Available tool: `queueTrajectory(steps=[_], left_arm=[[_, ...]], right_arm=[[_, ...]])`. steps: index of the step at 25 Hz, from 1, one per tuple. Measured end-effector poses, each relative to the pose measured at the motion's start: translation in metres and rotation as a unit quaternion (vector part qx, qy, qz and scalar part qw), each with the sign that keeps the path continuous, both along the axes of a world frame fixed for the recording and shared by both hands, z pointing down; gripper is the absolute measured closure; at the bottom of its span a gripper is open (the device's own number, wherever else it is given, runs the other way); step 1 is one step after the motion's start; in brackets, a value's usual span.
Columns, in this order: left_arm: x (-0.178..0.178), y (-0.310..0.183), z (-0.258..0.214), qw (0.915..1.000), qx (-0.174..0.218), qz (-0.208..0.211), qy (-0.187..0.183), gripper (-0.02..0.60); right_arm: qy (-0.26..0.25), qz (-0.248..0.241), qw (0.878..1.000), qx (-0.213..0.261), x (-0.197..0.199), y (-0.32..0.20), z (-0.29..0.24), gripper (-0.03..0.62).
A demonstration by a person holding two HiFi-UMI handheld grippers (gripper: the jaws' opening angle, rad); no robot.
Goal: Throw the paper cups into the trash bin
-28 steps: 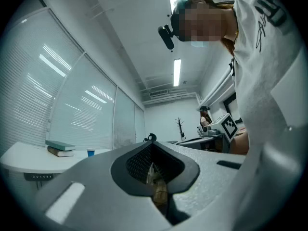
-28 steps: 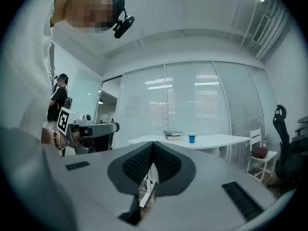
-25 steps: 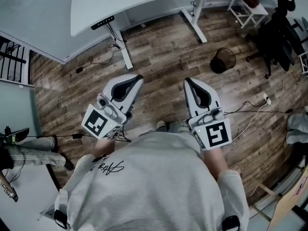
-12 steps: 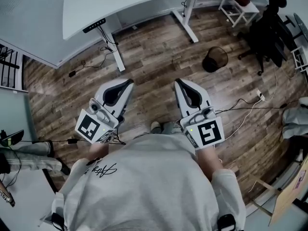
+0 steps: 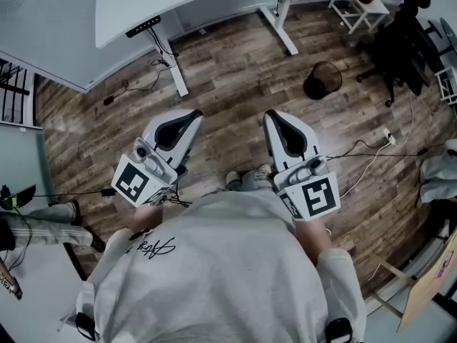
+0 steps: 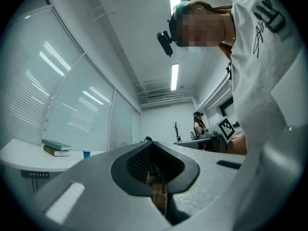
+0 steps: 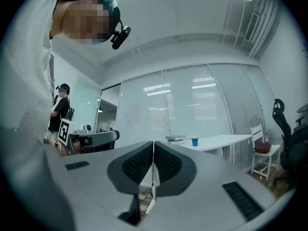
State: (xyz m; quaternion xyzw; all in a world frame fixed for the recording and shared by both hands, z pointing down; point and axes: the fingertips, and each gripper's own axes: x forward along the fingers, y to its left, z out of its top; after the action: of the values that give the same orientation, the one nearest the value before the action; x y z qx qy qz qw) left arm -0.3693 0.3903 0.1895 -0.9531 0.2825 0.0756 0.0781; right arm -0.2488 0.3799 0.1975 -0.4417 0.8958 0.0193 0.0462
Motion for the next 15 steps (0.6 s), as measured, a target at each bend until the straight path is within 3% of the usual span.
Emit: queueTrajectory(steps=[15], left_arm=[[-0.008,0.005,0.004,0.9996,-0.017,-0.019,0.01,0.578]], right_arm=[[0.011,0.004,1.0,-0.006,-0.007,0.002,0.003,0.582]])
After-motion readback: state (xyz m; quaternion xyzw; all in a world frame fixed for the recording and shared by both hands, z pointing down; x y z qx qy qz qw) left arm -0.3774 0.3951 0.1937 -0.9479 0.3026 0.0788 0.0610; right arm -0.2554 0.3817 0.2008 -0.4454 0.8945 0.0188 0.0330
